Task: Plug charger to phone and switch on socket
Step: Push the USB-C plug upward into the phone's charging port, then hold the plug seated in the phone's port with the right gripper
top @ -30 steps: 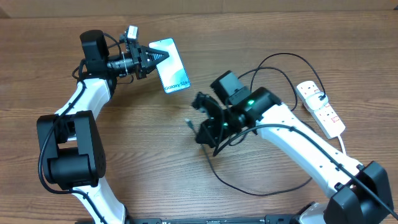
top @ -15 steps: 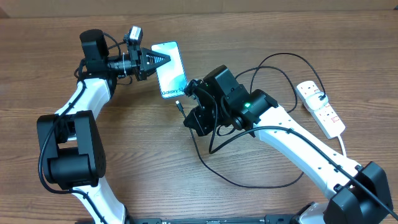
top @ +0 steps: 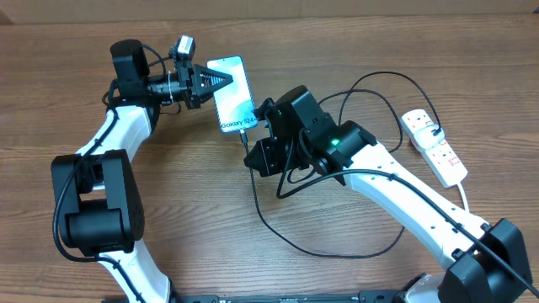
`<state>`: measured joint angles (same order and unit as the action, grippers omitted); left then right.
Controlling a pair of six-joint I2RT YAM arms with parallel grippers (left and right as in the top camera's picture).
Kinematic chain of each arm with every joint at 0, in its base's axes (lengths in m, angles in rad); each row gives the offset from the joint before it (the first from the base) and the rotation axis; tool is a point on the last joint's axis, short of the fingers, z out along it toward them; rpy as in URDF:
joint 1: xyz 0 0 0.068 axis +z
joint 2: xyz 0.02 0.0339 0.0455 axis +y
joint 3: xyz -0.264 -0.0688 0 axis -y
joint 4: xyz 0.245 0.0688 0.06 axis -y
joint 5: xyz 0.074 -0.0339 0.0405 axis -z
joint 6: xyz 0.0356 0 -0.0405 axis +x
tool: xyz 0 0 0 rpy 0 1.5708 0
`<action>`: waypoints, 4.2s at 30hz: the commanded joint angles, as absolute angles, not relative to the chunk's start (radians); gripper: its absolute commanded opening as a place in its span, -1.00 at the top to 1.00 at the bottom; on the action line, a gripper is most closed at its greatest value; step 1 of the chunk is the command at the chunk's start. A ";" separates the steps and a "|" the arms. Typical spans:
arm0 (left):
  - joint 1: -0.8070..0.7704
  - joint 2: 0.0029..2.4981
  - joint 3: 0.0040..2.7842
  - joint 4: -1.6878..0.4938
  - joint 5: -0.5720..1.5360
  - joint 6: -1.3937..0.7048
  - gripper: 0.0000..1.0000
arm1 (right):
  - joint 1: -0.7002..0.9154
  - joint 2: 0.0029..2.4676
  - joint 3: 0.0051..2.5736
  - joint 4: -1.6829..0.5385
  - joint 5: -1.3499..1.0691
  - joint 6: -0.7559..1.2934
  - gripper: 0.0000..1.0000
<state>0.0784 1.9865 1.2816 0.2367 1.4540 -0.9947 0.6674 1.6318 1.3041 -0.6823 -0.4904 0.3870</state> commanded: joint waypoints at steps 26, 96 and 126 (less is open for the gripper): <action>0.071 1.985 1.291 0.244 1.476 -1.127 0.91 | 0.664 1.641 1.316 -0.651 -0.517 0.446 0.92; 0.071 1.985 1.291 0.244 1.468 -1.049 0.92 | 0.661 1.652 1.316 -0.617 -0.509 0.448 0.92; 0.070 1.985 1.291 0.244 1.471 -1.061 0.92 | 0.661 1.653 1.313 -0.649 -0.506 0.438 0.92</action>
<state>0.0784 1.9865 1.2816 0.2394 1.4399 -1.0443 0.6674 1.6485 1.3041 -0.6556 -0.5159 0.4442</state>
